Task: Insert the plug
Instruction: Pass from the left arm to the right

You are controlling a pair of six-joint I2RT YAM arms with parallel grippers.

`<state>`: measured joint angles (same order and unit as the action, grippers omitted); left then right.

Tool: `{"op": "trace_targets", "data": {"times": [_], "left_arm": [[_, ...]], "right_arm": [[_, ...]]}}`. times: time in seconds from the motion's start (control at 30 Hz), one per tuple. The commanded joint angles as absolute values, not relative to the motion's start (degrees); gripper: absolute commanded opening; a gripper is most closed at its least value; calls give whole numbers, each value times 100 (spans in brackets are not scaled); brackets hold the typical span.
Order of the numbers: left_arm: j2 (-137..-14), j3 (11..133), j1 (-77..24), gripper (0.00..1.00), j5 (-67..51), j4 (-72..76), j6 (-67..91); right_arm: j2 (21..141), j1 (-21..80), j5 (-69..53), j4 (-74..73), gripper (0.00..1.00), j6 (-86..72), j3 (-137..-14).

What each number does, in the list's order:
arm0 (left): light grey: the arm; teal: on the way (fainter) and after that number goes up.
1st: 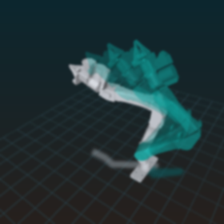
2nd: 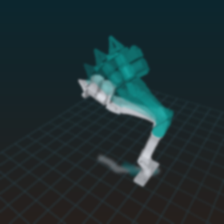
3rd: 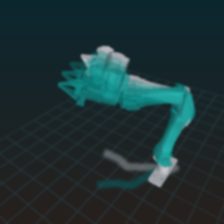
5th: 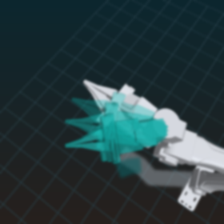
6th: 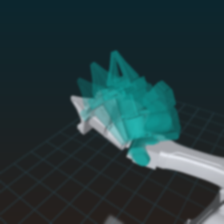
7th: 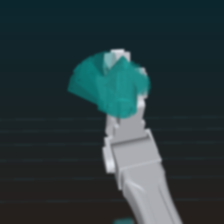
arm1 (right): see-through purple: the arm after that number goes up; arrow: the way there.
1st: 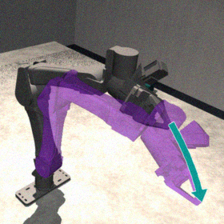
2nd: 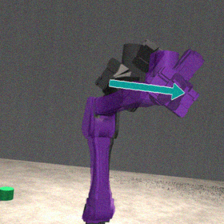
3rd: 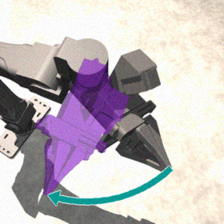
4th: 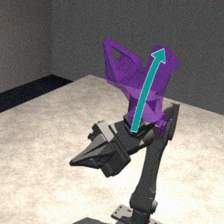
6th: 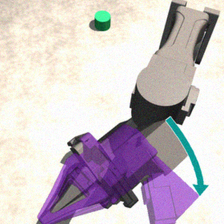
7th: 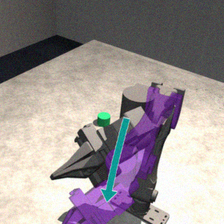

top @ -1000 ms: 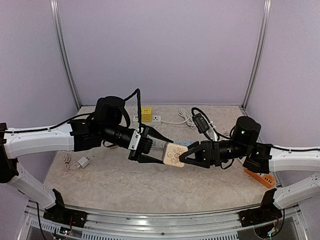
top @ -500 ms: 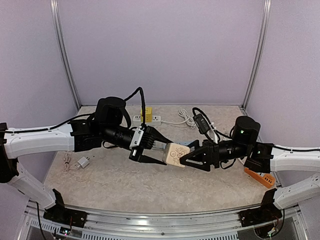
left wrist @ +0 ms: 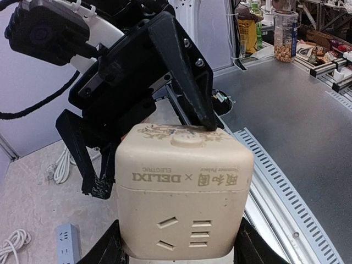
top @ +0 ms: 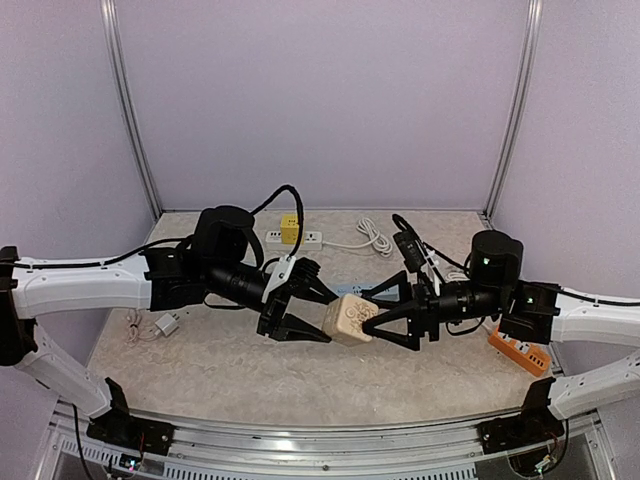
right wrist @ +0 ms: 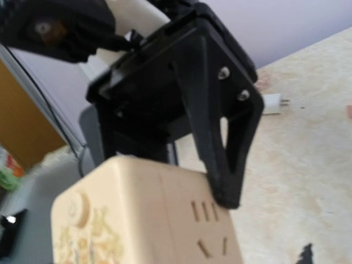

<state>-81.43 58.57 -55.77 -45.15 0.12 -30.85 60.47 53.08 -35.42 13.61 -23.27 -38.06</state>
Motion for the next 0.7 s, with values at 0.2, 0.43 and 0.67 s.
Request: {"op": "trace_targets", "data": {"times": [0.2, 0.43, 0.67], "left_arm": [[-8029, 5793, -5617, 11, -4945, 185, -2042], [-8028, 5785, -5616, 0, -4809, 249, -1759], [-8080, 5681, -5599, 0, -4738, 390, -1639]], "right_arm": [[5930, 5296, -3131, 858, 95, -1033, -3990], [6060, 5380, -3428, 927, 100, -762, -4029], [6294, 5517, -3725, 938, 100, -531, -4064]]}}
